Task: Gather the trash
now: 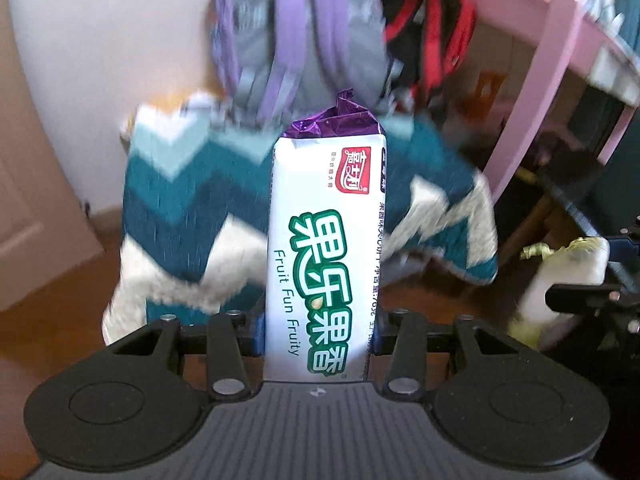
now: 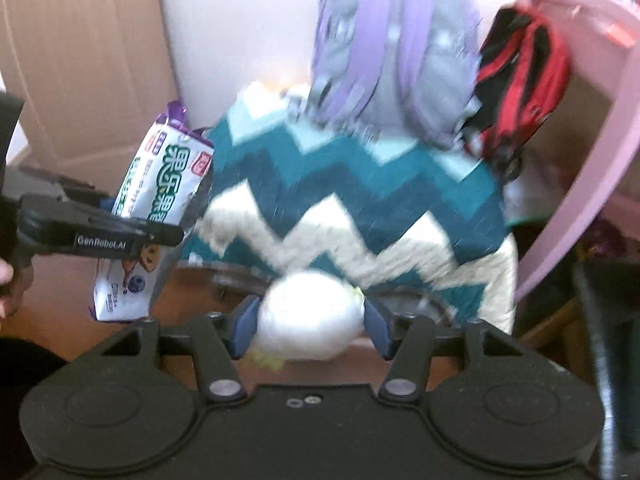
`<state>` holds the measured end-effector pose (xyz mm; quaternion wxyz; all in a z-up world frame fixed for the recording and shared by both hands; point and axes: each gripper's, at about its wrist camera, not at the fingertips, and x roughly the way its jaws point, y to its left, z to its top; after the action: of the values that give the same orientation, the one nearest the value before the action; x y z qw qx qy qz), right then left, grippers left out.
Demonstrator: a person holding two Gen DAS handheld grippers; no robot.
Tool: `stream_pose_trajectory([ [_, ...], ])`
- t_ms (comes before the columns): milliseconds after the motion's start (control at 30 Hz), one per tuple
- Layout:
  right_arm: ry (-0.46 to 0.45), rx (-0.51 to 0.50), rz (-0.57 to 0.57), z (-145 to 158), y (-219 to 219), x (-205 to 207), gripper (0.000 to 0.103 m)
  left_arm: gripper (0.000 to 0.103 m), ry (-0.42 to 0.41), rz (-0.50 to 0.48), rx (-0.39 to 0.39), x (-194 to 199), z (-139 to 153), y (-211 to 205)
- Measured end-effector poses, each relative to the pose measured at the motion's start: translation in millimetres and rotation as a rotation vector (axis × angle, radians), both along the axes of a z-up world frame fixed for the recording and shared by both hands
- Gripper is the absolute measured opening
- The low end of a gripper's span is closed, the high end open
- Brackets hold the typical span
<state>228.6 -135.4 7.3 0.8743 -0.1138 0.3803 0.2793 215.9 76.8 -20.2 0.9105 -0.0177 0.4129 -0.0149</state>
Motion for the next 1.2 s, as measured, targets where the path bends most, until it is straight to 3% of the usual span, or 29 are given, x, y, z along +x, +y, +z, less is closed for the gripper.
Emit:
stream_pose_trajectory([
  [33, -0.025, 0.013, -0.009, 13, -7, -3, 0.050, 0.043, -0.027, -0.005, 0.004, -2, 14, -7],
  [67, -0.053, 0.022, -0.024, 23, -15, -5, 0.020, 0.043, -0.054, -0.010, 0.010, -4, 27, -13],
  [100, -0.071, 0.022, -0.046, 33, -22, -6, 0.005, 0.043, -0.074, -0.015, 0.013, -5, 39, -21],
  [133, -0.058, 0.046, -0.059, 41, -32, -5, 0.002, 0.043, -0.094, -0.022, 0.013, -7, 51, -28],
  [333, -0.025, 0.140, -0.116, 54, -83, 2, 0.000, 0.043, -0.165, -0.051, -0.034, -12, 92, -65],
  [433, -0.027, 0.158, -0.150, 54, -102, 6, 0.000, 0.043, -0.169, -0.067, -0.035, -10, 94, -77],
  [567, 0.054, 0.143, -0.127, 35, -111, 21, 0.005, 0.043, -0.154, -0.078, -0.039, -6, 79, -82],
  [767, 0.188, 0.005, -0.117, -44, -87, 59, 0.013, 0.043, -0.102, -0.063, -0.062, 11, 18, -70],
  [967, 0.390, -0.097, -0.220, -162, -60, 119, 0.021, 0.043, -0.034, -0.040, -0.088, 38, -63, -46],
  [1200, 0.639, -0.101, -0.388, -294, -46, 162, 0.027, 0.043, -0.023, 0.011, -0.116, 64, -128, -18],
])
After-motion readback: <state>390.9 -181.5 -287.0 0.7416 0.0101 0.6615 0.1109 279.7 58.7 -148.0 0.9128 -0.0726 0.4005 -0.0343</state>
